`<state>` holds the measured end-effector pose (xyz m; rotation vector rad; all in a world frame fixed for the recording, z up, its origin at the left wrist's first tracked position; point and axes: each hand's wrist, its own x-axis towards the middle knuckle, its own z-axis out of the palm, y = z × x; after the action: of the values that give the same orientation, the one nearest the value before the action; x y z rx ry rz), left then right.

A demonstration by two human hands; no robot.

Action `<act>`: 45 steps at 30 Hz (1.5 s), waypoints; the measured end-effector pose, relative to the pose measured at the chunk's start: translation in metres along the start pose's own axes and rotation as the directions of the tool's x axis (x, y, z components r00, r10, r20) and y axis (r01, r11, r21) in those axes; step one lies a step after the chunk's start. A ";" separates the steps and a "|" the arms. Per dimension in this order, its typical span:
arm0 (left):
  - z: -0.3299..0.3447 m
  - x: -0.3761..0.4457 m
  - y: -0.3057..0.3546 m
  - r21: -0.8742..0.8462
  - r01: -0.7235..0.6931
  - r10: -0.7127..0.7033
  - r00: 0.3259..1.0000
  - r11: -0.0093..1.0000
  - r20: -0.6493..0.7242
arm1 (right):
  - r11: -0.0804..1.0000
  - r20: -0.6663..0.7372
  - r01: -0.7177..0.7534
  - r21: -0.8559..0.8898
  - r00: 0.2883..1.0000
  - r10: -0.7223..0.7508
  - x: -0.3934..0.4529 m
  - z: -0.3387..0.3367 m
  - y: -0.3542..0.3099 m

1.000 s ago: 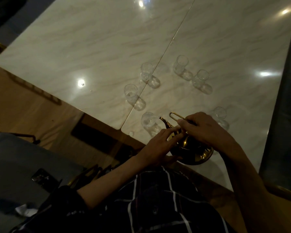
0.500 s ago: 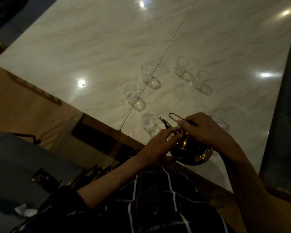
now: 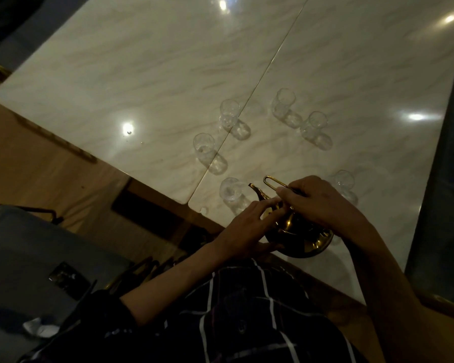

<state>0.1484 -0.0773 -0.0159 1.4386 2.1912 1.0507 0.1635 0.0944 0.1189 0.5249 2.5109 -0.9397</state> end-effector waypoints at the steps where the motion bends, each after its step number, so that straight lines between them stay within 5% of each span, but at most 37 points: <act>1: 0.000 0.000 0.000 0.002 -0.002 0.002 1.000 1.000 -0.002 | 1.000 0.001 0.005 -0.009 1.000 -0.005 0.000 0.000 0.000; 45: 0.000 -0.007 0.004 0.013 -0.018 0.018 1.000 1.000 -0.003 | 1.000 0.022 -0.006 -0.004 1.000 0.006 -0.011 0.002 -0.004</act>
<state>0.1541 -0.0821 -0.0138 1.4652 2.1951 1.0472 0.1715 0.0880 0.1251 0.5180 2.4894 -0.9333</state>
